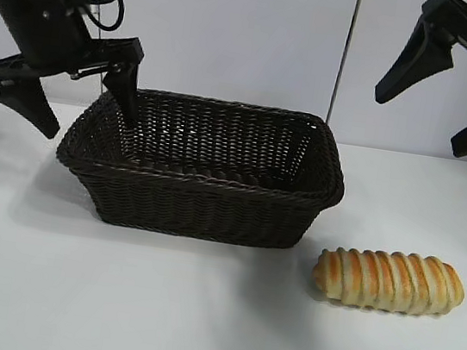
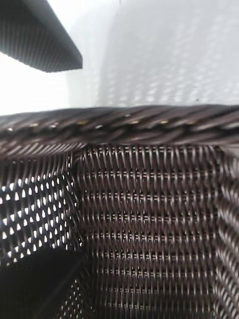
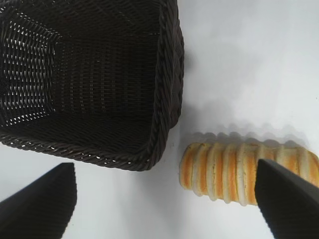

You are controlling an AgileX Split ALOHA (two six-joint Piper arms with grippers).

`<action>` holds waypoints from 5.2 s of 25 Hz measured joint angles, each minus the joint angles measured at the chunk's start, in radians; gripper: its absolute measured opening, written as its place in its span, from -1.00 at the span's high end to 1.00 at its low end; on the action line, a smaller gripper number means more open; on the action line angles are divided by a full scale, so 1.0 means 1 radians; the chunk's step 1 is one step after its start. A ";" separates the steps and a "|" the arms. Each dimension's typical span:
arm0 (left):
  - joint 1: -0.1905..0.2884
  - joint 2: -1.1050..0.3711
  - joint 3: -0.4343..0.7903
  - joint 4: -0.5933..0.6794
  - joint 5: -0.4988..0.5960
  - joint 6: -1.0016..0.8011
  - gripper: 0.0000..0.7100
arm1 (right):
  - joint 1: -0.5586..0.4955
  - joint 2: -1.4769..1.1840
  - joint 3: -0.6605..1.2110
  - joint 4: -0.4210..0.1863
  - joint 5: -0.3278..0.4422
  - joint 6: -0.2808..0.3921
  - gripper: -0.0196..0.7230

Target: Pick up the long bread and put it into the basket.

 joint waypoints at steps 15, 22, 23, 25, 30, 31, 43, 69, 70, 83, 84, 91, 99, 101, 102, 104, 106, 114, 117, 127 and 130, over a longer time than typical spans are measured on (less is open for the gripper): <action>0.290 -0.013 -0.245 0.267 0.199 -0.012 -0.95 | 0.000 0.000 0.000 -0.001 0.003 0.000 -0.92; 0.478 -0.147 -0.245 0.221 0.207 0.056 -0.95 | 0.000 0.000 0.000 -0.001 0.004 0.000 -0.92; 0.500 -0.177 -0.245 0.197 0.209 0.066 -0.95 | 0.000 0.000 0.000 -0.001 0.004 0.000 -0.92; 0.531 -0.234 -0.245 0.149 0.214 0.087 -0.95 | 0.000 0.000 0.000 -0.001 0.005 0.000 -0.92; 0.537 -0.400 -0.245 0.055 0.226 0.138 -0.95 | 0.000 0.000 0.000 -0.001 0.005 0.000 -0.92; 0.530 -0.437 -0.245 0.042 0.228 0.149 -0.95 | 0.000 0.000 0.000 -0.001 0.005 0.000 -0.92; 0.383 -0.906 -0.244 0.010 0.250 0.218 -0.95 | 0.000 0.000 0.000 -0.001 0.008 -0.021 -0.92; 0.352 -1.889 0.903 0.113 0.228 0.225 -0.95 | 0.000 0.000 0.000 0.003 0.009 -0.048 -0.92; 0.352 -1.898 0.927 0.113 0.240 0.222 -0.95 | 0.000 0.000 0.000 0.003 0.009 -0.048 -0.92; 0.352 -1.920 1.158 0.119 0.234 0.138 -0.95 | 0.000 0.000 0.000 0.003 0.006 -0.054 -0.92; 0.352 -1.920 1.159 0.119 0.223 0.138 -0.95 | 0.000 0.000 0.000 0.003 0.005 -0.054 -0.92; 0.352 -1.920 1.167 0.119 0.190 0.137 -0.94 | 0.000 0.000 0.000 0.003 0.003 -0.054 -0.92; 0.352 -1.920 1.201 0.120 0.113 0.136 -0.94 | 0.000 0.000 0.000 0.003 0.003 -0.055 -0.92; 0.352 -1.920 1.203 0.120 0.106 0.136 -0.94 | 0.000 0.000 0.000 0.003 0.003 -0.055 -0.92; 0.352 -1.920 1.203 0.120 0.104 0.136 -0.94 | 0.000 0.000 0.000 0.003 0.002 -0.055 -0.92; 0.352 -1.920 1.203 0.120 0.100 0.136 -0.94 | 0.000 0.000 0.000 0.003 0.002 -0.056 -0.92; 0.352 -1.920 1.203 0.120 0.100 0.136 -0.94 | 0.000 0.000 0.000 0.003 0.002 -0.057 -0.92; 0.352 -1.955 1.203 0.120 0.100 0.136 -0.94 | 0.000 0.000 0.000 0.003 0.002 -0.059 -0.92; 0.352 -2.017 1.203 0.120 0.100 0.136 -0.94 | 0.000 0.000 0.000 0.005 0.002 -0.059 -0.92; 0.352 -2.041 1.203 0.120 0.101 0.136 -0.94 | 0.000 -0.016 -0.167 -0.014 0.084 -0.085 -0.92; 0.352 -2.041 1.203 0.120 0.101 0.136 -0.94 | 0.000 -0.035 -0.255 -0.048 0.149 -0.064 -0.92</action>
